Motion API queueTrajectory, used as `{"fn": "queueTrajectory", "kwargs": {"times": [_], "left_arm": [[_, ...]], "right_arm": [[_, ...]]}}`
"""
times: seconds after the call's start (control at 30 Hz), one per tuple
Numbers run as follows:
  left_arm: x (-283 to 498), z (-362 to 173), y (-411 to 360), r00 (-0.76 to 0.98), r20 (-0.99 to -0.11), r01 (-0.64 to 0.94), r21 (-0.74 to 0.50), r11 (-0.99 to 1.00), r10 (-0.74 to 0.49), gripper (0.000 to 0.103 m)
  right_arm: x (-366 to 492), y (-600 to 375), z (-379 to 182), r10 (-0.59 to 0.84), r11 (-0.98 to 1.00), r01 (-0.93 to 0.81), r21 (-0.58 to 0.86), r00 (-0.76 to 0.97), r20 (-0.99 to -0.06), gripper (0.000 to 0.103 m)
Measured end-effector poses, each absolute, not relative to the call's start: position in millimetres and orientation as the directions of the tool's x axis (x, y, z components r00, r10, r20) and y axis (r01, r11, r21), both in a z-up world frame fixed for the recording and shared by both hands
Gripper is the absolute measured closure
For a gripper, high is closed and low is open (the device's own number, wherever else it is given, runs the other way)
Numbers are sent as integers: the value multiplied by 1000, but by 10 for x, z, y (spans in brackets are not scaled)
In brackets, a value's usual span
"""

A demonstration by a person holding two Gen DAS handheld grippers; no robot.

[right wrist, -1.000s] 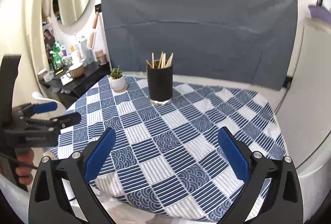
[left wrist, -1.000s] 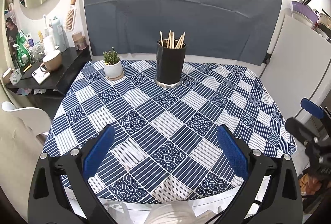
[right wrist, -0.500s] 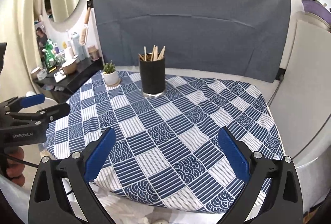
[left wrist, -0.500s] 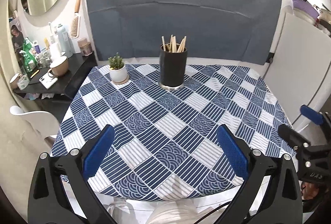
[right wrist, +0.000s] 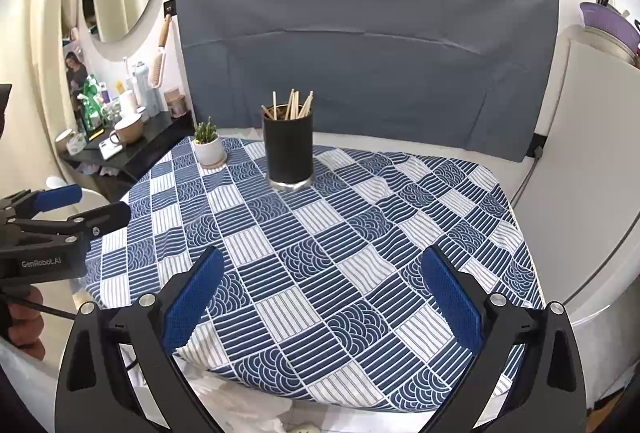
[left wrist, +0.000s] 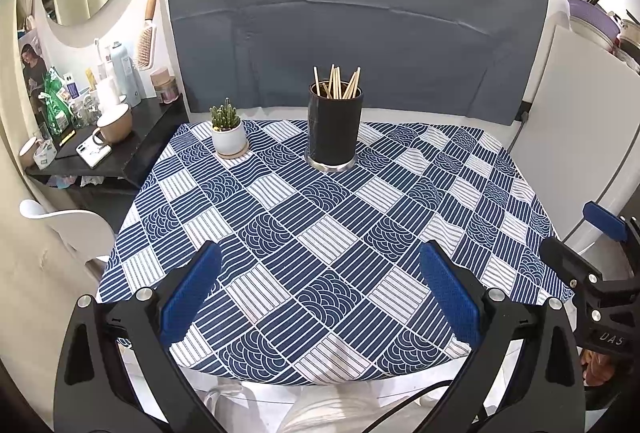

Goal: Organize utensils

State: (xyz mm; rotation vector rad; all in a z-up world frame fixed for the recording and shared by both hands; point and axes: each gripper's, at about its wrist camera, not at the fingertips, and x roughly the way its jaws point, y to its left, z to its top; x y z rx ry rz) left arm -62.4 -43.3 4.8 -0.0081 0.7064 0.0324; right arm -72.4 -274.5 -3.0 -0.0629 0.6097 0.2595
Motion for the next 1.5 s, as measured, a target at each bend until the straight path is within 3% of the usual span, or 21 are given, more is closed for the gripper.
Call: {"fn": "queueTrajectory", "kwargs": {"times": [1.5], "left_arm": [[-610,50,-419,749,-661,-37,32,999,49,6]], "right_arm": [[-694,-2616,-52,250,951,-308,-1,775,-580,8]]}}
